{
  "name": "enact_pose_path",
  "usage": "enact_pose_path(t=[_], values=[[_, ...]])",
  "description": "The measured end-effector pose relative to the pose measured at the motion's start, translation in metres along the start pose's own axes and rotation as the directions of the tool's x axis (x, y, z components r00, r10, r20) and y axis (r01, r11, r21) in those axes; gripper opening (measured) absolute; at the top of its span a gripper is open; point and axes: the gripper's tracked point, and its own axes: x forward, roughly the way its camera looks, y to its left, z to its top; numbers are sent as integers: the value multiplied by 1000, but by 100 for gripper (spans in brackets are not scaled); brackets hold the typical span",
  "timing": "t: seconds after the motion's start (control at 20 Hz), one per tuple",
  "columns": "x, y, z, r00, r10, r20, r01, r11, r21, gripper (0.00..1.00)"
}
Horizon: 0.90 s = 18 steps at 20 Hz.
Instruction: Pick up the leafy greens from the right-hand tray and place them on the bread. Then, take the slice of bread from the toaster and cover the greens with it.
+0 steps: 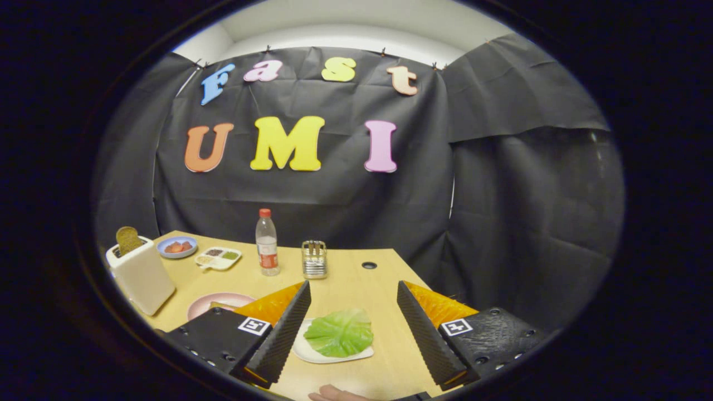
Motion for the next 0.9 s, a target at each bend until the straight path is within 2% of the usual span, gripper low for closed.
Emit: enact_pose_path(t=[0.3,0.45,0.65,0.8,0.9], values=[[91,-15,-54,988,26,-151,-22,999,29,95],[132,-13,-91,959,58,-276,-45,998,52,96],[145,-9,-118,924,83,-374,-49,994,99,96],[146,-9,-137,894,68,-443,-38,996,75,95],[145,-10,-150,876,54,-479,-31,998,55,87]])
